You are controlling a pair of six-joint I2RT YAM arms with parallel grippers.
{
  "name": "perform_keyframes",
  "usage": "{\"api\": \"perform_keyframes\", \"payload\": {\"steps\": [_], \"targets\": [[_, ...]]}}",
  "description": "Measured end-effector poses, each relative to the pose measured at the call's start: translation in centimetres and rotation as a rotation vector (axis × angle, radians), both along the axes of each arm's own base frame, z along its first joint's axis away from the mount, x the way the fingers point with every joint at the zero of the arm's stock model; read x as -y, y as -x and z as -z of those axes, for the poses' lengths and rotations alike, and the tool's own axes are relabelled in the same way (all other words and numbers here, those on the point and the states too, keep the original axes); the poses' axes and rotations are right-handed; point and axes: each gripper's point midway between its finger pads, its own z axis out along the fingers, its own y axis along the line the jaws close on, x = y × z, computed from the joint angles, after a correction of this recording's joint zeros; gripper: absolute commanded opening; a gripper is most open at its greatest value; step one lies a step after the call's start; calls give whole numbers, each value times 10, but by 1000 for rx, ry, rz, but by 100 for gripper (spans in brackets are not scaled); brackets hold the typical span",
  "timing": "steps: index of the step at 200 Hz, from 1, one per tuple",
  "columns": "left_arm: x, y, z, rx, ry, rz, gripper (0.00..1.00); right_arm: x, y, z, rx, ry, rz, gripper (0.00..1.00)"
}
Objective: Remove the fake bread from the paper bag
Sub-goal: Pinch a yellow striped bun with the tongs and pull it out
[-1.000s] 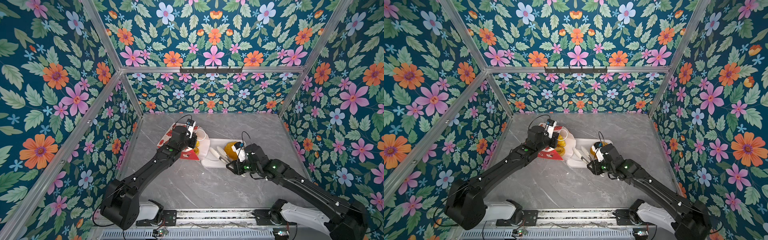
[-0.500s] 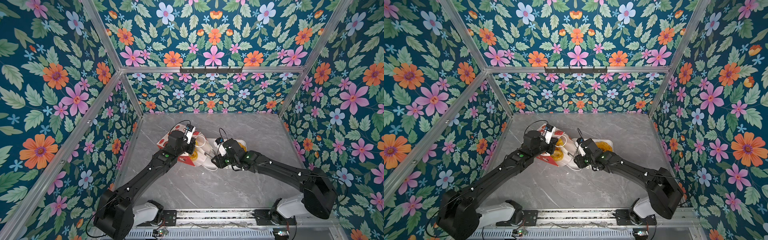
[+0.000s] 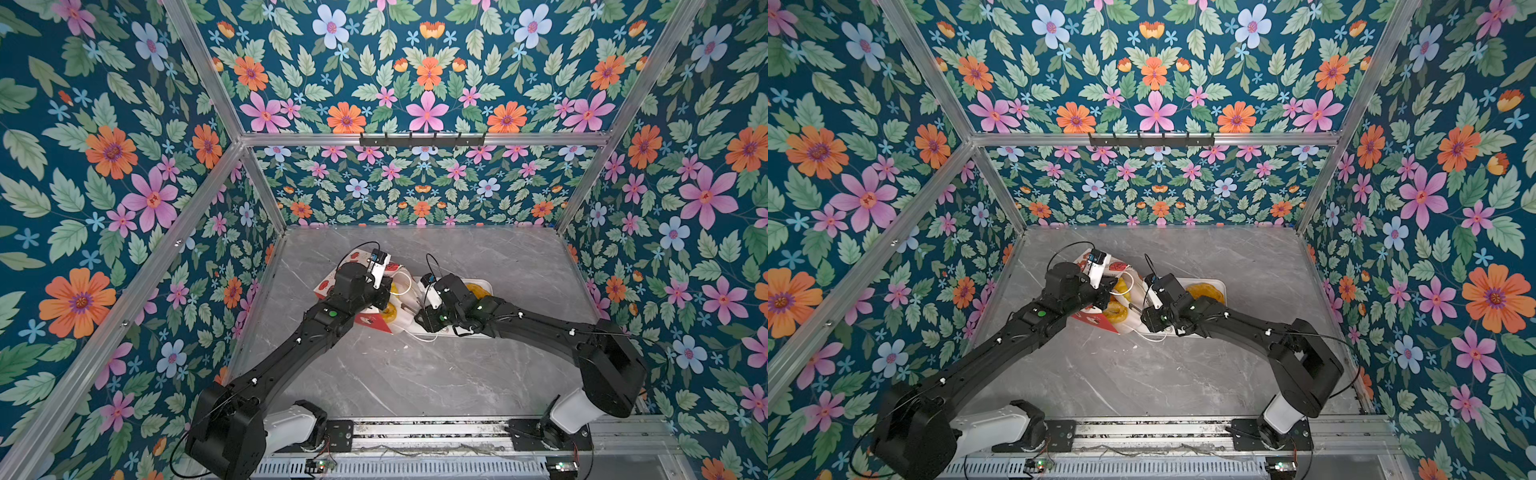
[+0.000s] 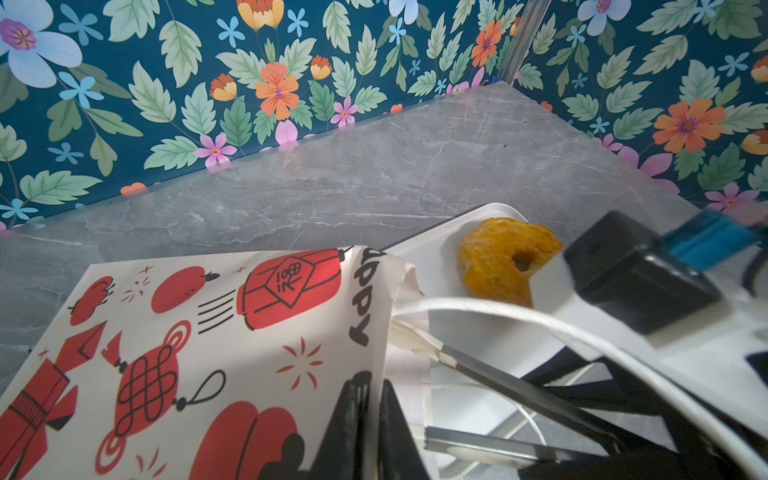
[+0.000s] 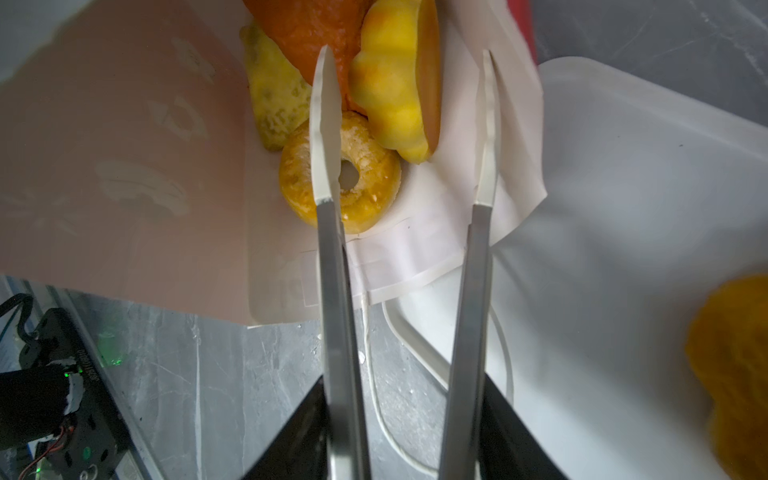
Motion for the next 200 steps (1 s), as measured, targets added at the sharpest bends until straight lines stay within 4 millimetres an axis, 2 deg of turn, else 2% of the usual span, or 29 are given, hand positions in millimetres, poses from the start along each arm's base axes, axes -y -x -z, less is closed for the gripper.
{"api": "perform_keyframes", "payload": {"steps": [26,44,85,127,155,200], "targets": [[1,0,2,2,5,3,13,-9,-3,12,-25,-1,-17,35],[1,1,3,0,7,2,13,-9,-2,15,-32,1,-17,32],[-1,-1,6,0,16,-15,12,-3,4,-18,15,-60,-14,32],[-7,-6,2,26,14,-59,12,11,30,-44,-10,-120,-24,33],[-14,-8,2,36,4,-96,12,29,52,-56,-15,-143,-35,34],[-28,-12,7,48,-17,-159,11,81,81,-50,-66,-216,18,36]]}}
